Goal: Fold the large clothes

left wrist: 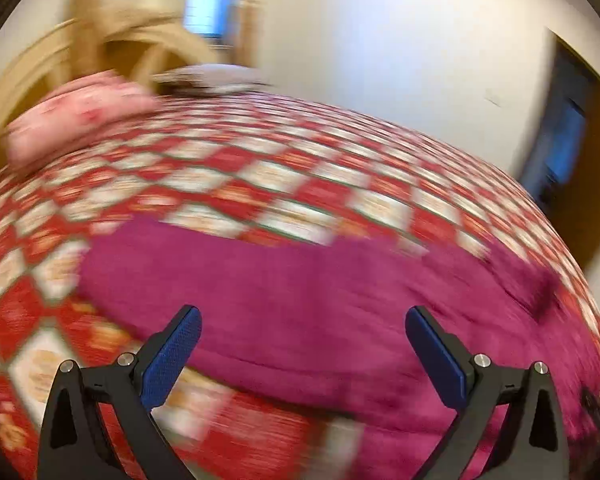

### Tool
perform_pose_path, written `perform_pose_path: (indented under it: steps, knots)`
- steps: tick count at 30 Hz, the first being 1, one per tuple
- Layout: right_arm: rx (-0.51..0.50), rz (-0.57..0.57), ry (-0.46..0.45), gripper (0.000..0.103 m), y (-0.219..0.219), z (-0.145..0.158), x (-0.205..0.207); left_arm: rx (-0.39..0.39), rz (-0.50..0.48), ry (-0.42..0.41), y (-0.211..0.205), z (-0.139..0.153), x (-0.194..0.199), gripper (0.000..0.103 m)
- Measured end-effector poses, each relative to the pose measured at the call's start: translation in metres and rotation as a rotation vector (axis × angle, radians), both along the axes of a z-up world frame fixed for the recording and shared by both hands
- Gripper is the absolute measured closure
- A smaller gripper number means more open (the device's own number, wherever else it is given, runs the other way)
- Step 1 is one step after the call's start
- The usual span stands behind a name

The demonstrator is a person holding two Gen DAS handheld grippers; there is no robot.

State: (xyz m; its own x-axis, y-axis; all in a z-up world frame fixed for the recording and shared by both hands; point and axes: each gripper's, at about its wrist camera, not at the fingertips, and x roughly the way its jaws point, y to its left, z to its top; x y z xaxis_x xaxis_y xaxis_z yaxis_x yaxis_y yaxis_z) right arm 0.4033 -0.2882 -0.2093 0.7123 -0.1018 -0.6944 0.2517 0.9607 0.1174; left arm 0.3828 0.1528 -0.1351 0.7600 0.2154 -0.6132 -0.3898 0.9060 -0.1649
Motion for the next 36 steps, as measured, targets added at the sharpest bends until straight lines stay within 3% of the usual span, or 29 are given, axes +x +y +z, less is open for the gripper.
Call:
perform_pose_path:
  steps: [3, 6, 9, 10, 13, 15, 16, 17, 20, 23, 26, 30, 34, 36]
  knots:
    - [-0.006, 0.003, 0.002, 0.030, 0.001, 0.000, 0.001, -0.037, 0.245, 0.028, 0.077, -0.008, -0.004, 0.001]
    - [-0.005, 0.004, 0.003, 0.030, 0.002, 0.000, 0.001, -0.136, 0.385, 0.061, 0.135, -0.029, -0.005, 0.001]
    - [-0.007, 0.003, 0.004, 0.030, 0.002, 0.000, 0.001, -0.257, 0.387, 0.121, 0.162, -0.055, 0.009, 0.001]
    - [-0.007, 0.003, 0.004, 0.029, 0.002, 0.000, 0.001, -0.261, 0.383, 0.142, 0.165, -0.062, 0.014, 0.001]
    - [-0.010, 0.004, 0.005, 0.029, 0.002, 0.000, 0.001, -0.159, 0.345, 0.126, 0.146, -0.062, 0.019, 0.001]
    - [-0.010, 0.004, 0.005, 0.029, 0.003, 0.000, 0.001, -0.127, 0.318, 0.139, 0.138, -0.067, 0.023, 0.012]
    - [-0.010, 0.004, 0.005, 0.029, 0.003, 0.000, 0.001, -0.108, 0.322, 0.145, 0.137, -0.068, 0.024, 0.039]
    - [-0.010, 0.004, 0.005, 0.029, 0.003, 0.000, 0.001, -0.106, 0.320, 0.143, 0.138, -0.069, 0.024, 0.056]
    - [-0.009, 0.004, 0.005, 0.029, 0.003, 0.000, 0.001, -0.159, 0.256, 0.095, 0.147, -0.065, 0.017, 0.080]
    - [-0.006, 0.005, 0.003, 0.029, 0.003, -0.001, 0.001, -0.135, 0.222, 0.065, 0.139, -0.049, 0.014, 0.083]
    - [0.000, 0.005, 0.001, 0.029, 0.002, -0.001, 0.002, -0.074, 0.152, -0.021, 0.110, -0.013, 0.012, 0.084]
    - [0.009, 0.006, -0.004, 0.029, 0.001, -0.001, 0.001, 0.030, -0.018, -0.155, 0.045, 0.040, 0.010, 0.084]
    - [0.023, 0.006, -0.011, 0.029, -0.001, -0.001, 0.000, 0.124, -0.280, -0.284, -0.054, 0.085, 0.002, 0.084]
    - [0.029, 0.006, -0.014, 0.029, -0.002, -0.001, 0.000, 0.134, -0.406, -0.323, -0.102, 0.095, -0.003, 0.084]
